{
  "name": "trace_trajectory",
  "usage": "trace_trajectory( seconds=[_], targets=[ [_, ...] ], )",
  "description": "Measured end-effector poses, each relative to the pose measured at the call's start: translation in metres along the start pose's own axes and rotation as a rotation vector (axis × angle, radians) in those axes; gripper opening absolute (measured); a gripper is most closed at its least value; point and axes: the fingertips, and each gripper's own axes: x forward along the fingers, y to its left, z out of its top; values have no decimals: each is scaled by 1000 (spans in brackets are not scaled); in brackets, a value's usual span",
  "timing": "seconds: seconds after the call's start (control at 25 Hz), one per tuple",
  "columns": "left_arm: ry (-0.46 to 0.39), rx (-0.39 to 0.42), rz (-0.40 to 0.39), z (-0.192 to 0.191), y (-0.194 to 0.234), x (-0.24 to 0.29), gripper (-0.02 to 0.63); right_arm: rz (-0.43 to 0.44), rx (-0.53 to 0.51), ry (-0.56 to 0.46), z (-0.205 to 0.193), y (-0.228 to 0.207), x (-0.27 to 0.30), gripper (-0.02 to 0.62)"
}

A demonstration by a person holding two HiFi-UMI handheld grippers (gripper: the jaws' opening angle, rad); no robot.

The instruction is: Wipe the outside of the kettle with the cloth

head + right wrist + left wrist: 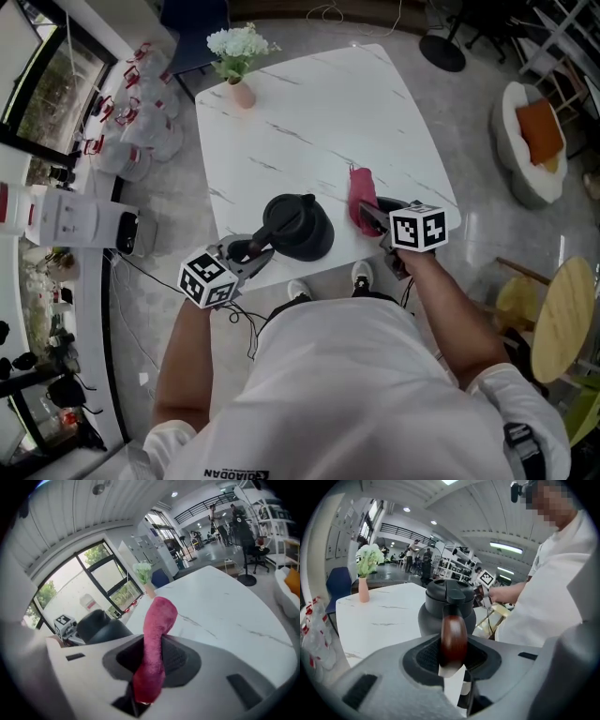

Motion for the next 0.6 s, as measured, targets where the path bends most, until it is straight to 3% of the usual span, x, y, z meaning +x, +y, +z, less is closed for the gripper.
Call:
trace_trajectory(
  seconds=[0.2,0.4,0.6],
  targets=[
    [65,192,5,-2,-17,6,101,215,78,-66,25,32,-10,98],
    [65,312,23,-8,-21,3,100,520,150,-73,40,67,-25,98],
    [52,422,47,-20,-22,1,98,800,112,-28,50,101,-54,98]
  ],
)
